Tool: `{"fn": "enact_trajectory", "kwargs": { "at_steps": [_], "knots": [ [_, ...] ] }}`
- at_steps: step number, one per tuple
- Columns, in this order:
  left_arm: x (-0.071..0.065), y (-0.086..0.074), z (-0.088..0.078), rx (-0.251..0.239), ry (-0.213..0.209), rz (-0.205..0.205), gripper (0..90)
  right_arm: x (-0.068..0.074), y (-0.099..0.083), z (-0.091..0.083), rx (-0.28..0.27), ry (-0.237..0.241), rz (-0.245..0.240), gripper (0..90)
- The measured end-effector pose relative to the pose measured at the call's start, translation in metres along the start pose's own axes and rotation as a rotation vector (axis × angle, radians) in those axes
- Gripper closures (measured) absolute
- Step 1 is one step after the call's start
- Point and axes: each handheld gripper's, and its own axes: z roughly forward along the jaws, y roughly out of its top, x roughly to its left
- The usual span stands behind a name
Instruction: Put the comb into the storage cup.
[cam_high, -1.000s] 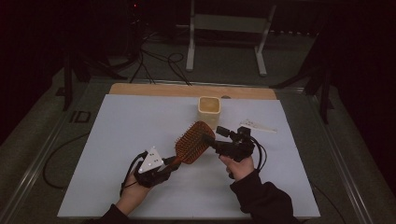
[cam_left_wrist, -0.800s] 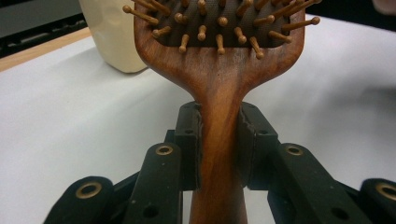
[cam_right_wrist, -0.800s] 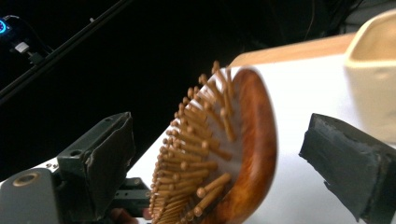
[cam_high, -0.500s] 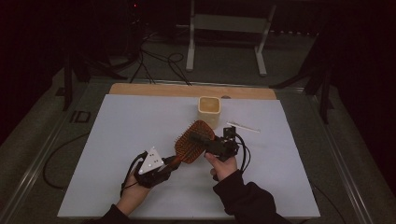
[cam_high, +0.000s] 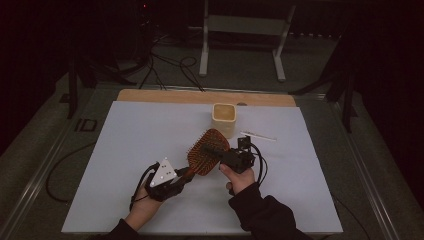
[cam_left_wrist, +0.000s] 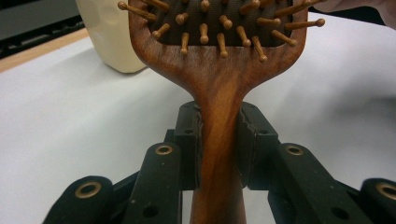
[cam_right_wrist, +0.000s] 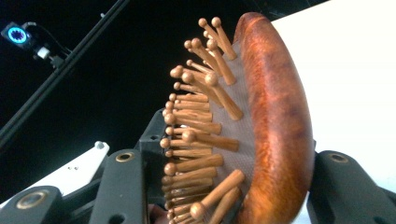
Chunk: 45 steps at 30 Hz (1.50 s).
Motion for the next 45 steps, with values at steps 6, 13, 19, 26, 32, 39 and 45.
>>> {"fn": "enact_trajectory", "kwargs": {
  "at_steps": [6,13,19,26,32,39,45],
  "knots": [
    [-0.001,0.001,0.003,0.005,-0.033,-0.021,57.0,0.009,0.004,0.001,0.019,0.016,-0.102,51.1],
    [0.001,0.0,0.009,0.08,-0.075,-0.053,23.1,0.02,0.021,-0.007,-0.006,-0.008,-0.214,51.3],
    [0.01,-0.003,0.005,0.079,-0.138,-0.07,9.5,0.025,0.037,-0.015,-0.025,-0.01,-0.275,51.3],
    [0.028,-0.01,-0.004,0.065,-0.146,-0.13,0.0,0.03,0.068,-0.026,-0.032,-0.024,-0.373,51.2],
    [0.038,-0.019,-0.012,0.067,-0.115,-0.155,0.0,0.035,0.086,-0.032,-0.038,-0.048,-0.431,51.1],
    [0.041,-0.029,-0.023,0.062,-0.086,-0.133,0.0,0.038,0.11,-0.039,-0.05,-0.06,-0.482,51.0],
    [0.045,-0.039,-0.032,0.07,-0.057,-0.147,0.0,0.041,0.129,-0.044,-0.052,-0.08,-0.536,51.0]
  ]
}}
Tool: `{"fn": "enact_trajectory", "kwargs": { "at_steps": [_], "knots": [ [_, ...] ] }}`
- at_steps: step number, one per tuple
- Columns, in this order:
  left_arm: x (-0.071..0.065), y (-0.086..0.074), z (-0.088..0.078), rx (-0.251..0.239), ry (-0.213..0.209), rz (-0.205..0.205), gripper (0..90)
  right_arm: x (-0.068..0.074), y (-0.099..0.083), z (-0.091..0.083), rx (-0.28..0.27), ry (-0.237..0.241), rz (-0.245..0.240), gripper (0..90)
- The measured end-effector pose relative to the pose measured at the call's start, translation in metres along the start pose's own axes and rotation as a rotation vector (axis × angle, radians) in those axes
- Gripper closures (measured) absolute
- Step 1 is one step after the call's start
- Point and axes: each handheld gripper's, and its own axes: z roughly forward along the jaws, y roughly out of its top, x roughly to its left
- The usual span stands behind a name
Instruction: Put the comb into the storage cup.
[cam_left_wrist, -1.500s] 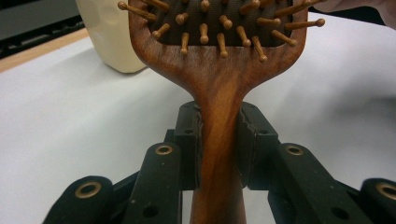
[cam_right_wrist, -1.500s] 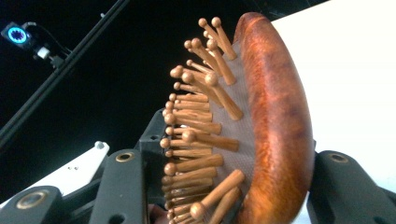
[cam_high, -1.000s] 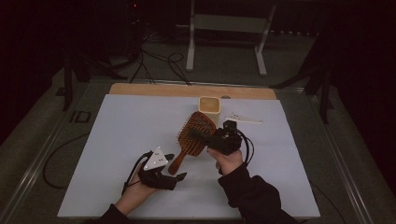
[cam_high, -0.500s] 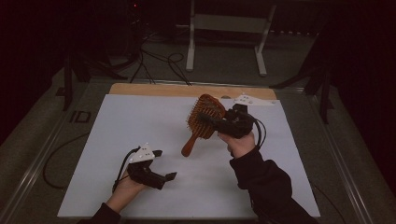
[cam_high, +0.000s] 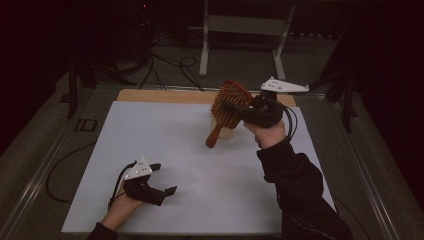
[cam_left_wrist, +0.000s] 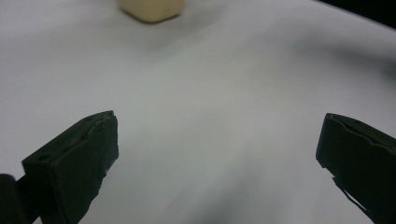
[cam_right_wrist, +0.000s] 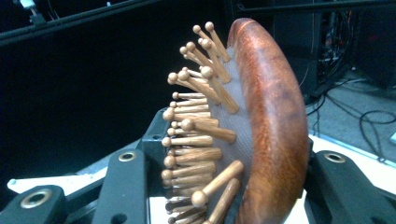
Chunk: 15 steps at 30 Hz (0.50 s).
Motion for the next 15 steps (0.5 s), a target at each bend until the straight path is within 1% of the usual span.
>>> {"fn": "enact_trajectory", "kwargs": {
  "at_steps": [2,5,6,8,12,15],
  "knots": [
    [0.002,-0.004,-0.004,0.0,0.007,-0.006,0.0,-0.002,0.007,-0.001,-0.006,-0.008,-0.018,50.9],
    [0.004,-0.009,-0.011,0.006,0.014,-0.024,0.0,-0.005,0.017,-0.004,-0.017,-0.022,-0.032,51.0],
    [0.004,-0.01,-0.013,0.001,0.018,-0.025,0.0,-0.006,0.02,-0.004,-0.019,-0.031,-0.036,51.0],
    [0.005,-0.014,-0.018,0.005,0.033,-0.026,0.0,-0.008,0.026,-0.004,-0.017,-0.045,-0.043,51.0],
    [0.004,-0.02,-0.026,-0.011,0.064,-0.022,0.0,-0.014,0.034,-0.001,-0.014,-0.072,-0.06,50.9],
    [0.004,-0.024,-0.032,-0.039,0.075,-0.02,0.0,-0.019,0.04,0.002,-0.011,-0.092,-0.061,50.9]
  ]
}}
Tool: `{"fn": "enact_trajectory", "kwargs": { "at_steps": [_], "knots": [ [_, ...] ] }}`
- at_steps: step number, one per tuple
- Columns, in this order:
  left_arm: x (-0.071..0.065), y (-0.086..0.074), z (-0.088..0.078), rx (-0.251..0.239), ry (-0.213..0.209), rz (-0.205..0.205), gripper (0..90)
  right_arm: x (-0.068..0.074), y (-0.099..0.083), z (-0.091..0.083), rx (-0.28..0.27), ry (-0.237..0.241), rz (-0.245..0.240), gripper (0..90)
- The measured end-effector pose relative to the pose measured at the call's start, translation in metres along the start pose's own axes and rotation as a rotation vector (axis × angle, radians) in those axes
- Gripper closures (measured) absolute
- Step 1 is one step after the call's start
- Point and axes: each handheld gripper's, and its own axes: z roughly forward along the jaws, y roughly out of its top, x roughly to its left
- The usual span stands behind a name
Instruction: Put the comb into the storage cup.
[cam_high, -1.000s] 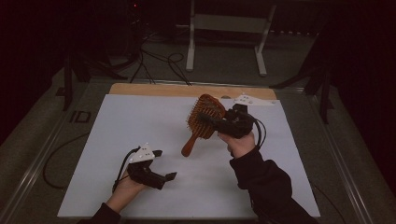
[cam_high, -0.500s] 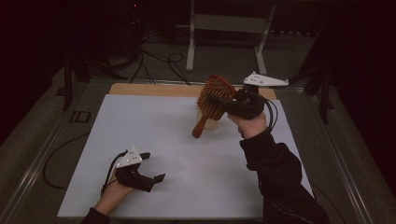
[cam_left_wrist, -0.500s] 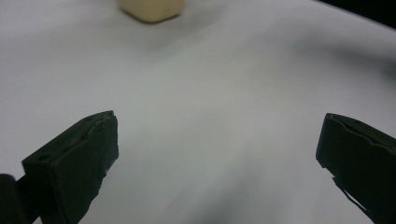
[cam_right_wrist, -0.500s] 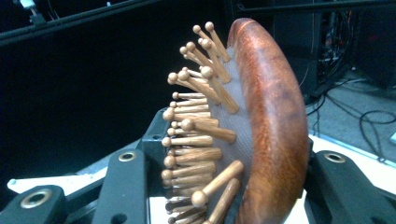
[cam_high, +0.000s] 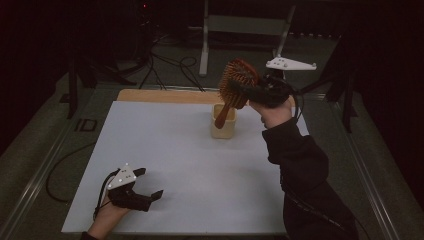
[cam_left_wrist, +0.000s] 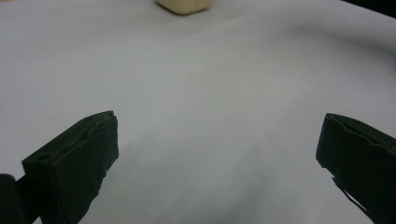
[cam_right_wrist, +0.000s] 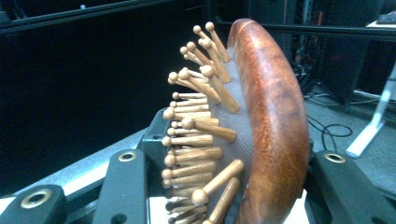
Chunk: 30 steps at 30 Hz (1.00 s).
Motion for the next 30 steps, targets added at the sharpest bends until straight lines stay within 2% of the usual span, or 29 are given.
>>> {"fn": "enact_trajectory", "kwargs": {
  "at_steps": [7,14,18,21,28,30],
  "knots": [
    [0.002,-0.005,-0.006,-0.04,0.011,-0.014,0.0,-0.012,0.015,0.009,-0.015,-0.051,-0.006,50.9],
    [0.002,-0.005,-0.005,-0.063,0.013,-0.018,0.0,-0.027,0.022,0.02,-0.021,-0.097,0.016,50.9],
    [0.002,-0.005,-0.005,-0.073,0.016,-0.013,0.0,-0.033,0.018,0.027,-0.013,-0.127,0.019,50.7],
    [0.002,-0.005,-0.005,-0.089,0.012,-0.02,0.0,-0.041,0.008,0.037,0.001,-0.142,0.04,50.7],
    [0.0,-0.004,-0.004,-0.079,0.018,-0.002,0.0,-0.048,-0.015,0.055,0.028,-0.175,0.04,50.8],
    [0.0,-0.004,-0.004,-0.076,0.016,0.002,0.0,-0.051,-0.019,0.059,0.035,-0.172,0.041,50.7]
  ]
}}
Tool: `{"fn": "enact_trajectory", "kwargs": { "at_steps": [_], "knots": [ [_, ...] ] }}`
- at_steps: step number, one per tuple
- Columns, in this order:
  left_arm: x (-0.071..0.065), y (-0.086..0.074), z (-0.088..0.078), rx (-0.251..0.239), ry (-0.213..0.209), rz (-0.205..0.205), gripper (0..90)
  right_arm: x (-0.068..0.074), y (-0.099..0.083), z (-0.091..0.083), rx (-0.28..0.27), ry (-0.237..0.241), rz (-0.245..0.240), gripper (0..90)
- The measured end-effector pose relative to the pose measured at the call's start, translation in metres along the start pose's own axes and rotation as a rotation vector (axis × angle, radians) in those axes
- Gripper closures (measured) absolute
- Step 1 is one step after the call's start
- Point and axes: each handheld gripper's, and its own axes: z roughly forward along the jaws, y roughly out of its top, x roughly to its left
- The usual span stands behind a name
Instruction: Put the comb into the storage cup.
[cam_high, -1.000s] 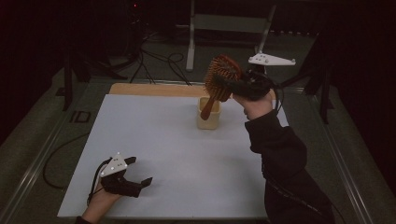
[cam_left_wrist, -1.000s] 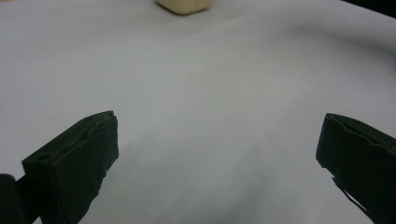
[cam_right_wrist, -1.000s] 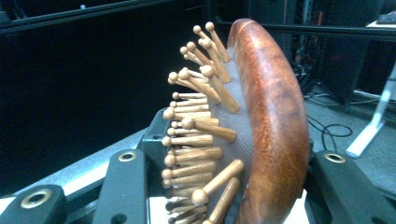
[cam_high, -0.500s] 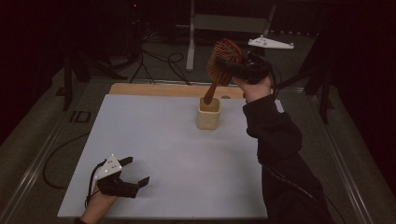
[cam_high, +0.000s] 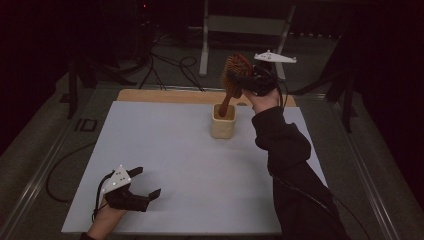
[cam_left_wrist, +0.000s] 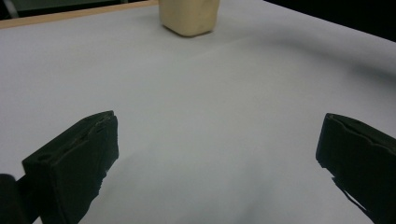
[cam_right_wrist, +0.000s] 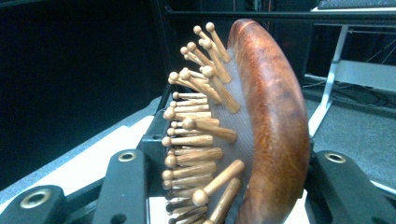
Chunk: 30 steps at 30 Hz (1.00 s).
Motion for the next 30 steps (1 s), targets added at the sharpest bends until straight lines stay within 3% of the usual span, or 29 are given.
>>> {"fn": "enact_trajectory", "kwargs": {
  "at_steps": [6,30],
  "knots": [
    [0.0,0.0,0.001,0.008,0.004,0.01,0.0,-0.002,-0.01,0.013,0.035,-0.005,-0.012,50.7],
    [0.0,0.0,-0.002,-0.014,-0.002,0.015,0.0,-0.007,-0.046,0.038,0.114,0.005,0.03,50.5]
  ]
}}
